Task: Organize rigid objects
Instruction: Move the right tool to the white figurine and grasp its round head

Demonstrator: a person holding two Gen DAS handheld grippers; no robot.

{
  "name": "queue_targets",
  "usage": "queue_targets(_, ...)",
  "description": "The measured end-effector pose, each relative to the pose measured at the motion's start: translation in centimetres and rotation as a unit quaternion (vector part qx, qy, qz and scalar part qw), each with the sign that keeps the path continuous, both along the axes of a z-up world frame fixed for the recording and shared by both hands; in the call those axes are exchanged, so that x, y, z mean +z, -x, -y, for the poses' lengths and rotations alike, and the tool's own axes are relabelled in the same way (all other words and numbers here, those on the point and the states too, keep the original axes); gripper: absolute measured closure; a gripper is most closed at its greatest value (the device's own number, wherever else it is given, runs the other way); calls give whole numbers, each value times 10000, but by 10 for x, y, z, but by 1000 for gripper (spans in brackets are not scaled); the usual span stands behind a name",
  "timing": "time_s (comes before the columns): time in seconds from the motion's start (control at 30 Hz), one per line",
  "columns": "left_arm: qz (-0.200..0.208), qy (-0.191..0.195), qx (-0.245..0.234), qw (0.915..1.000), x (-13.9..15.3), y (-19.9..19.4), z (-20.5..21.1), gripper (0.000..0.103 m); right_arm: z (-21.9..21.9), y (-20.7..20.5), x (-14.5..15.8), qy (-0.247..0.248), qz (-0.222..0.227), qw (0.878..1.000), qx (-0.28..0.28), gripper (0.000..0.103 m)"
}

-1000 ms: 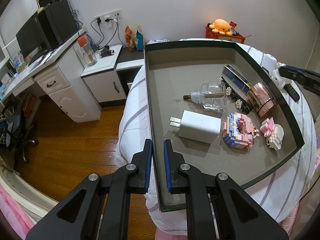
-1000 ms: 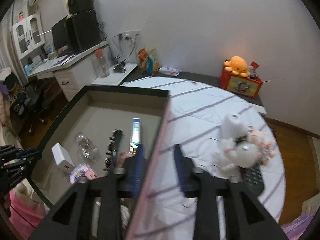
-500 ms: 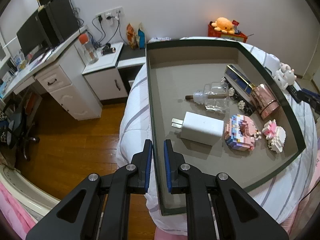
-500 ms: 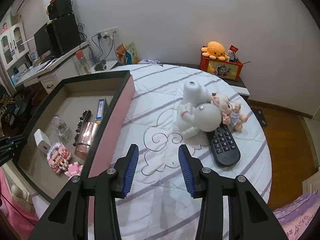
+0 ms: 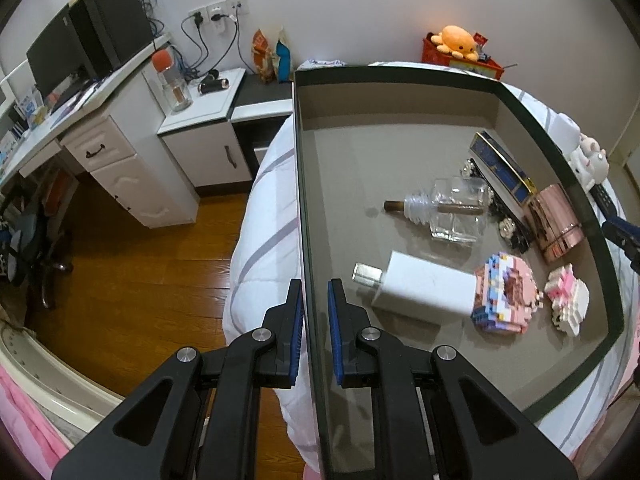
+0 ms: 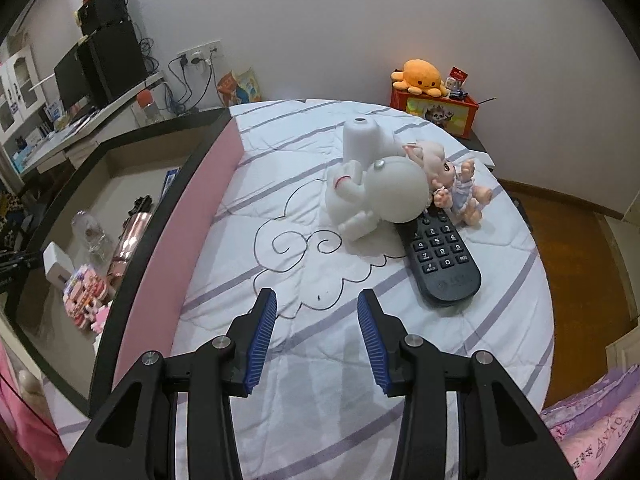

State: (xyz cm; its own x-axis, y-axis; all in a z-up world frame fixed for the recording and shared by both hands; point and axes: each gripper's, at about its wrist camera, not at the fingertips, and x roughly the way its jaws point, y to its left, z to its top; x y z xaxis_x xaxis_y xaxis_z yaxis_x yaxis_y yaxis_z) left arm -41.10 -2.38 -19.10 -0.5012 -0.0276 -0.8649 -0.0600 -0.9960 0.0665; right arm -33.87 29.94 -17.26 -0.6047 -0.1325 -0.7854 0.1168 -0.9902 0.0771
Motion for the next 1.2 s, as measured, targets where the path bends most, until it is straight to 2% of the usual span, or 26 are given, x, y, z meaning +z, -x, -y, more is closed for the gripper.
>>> queue_targets(0.1, 21, -5, -7, 10000, -2, 5, 0, 92, -6, 8, 2, 57, -94, 9998, -148, 59)
queue_targets(0.23, 71, -18, -13, 10000, -6, 11, 1, 92, -9, 24, 5, 5, -193, 9994, -289, 45)
queue_targets(0.4, 55, -16, -35, 10000, -8, 14, 1, 92, -17, 33, 11, -82, -406, 9972, -629, 45)
queue_targets(0.47, 83, -12, -49, 10000, -10, 16, 1, 92, -23, 35, 11, -21, -444, 9961, -761, 39)
queue_targets(0.53, 122, 18, -63, 9999, -12, 18, 0, 92, -27, 39, 10, 35, -448, 9953, -854, 38)
queue_targets(0.8, 127, 6, -75, 9999, -13, 19, 0, 92, -27, 64, 3, 224, -450, 9961, -730, 37)
queue_targets(0.87, 111, -21, -82, 9999, -12, 18, 1, 92, -21, 64, 5, 112, -467, 9966, -672, 37)
queue_targets(0.97, 54, -93, -66, 9999, -10, 16, 4, 93, -10, 60, 10, 212, -536, 9976, -391, 37)
queue_targets(1.2, 28, -162, -82, 9998, -9, 14, 6, 96, 12, 62, 5, 111, -413, 9990, -91, 37)
